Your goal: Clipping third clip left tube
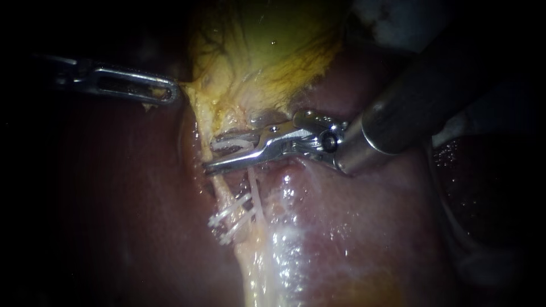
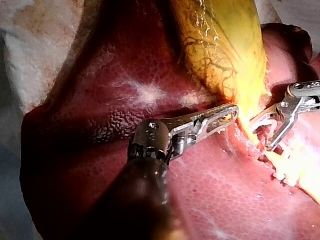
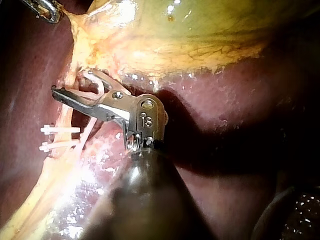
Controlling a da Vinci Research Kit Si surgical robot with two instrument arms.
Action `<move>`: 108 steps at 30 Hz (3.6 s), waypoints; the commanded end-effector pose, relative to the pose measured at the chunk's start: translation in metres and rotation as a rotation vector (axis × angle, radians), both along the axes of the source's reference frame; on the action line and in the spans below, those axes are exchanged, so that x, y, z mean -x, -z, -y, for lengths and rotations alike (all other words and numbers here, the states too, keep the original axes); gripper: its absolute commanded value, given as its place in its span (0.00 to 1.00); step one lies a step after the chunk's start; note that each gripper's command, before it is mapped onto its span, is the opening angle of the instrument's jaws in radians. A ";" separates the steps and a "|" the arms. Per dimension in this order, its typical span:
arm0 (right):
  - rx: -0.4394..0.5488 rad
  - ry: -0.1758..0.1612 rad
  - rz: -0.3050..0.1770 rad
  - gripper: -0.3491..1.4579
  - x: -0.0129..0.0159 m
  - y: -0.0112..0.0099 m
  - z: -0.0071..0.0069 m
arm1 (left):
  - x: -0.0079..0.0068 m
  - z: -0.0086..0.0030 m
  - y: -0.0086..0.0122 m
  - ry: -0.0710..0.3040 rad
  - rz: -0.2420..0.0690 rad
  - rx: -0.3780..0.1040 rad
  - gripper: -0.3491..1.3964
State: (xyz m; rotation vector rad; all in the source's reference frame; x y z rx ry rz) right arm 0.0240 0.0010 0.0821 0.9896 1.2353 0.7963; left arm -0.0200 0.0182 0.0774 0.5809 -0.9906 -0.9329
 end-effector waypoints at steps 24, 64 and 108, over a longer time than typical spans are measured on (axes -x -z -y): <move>-0.045 0.058 -0.011 0.49 0.0051 0.0009 0.0007 | -0.0001 0.0000 0.0000 0.000 0.000 0.000 0.00; -0.172 0.113 -0.108 0.50 0.0024 -0.0017 0.0055 | 0.0000 0.0000 0.0000 0.000 0.000 0.000 0.00; -0.330 -0.108 -0.080 0.47 -0.0002 0.0062 0.0015 | 0.0000 0.0000 0.0000 0.000 0.000 0.000 0.00</move>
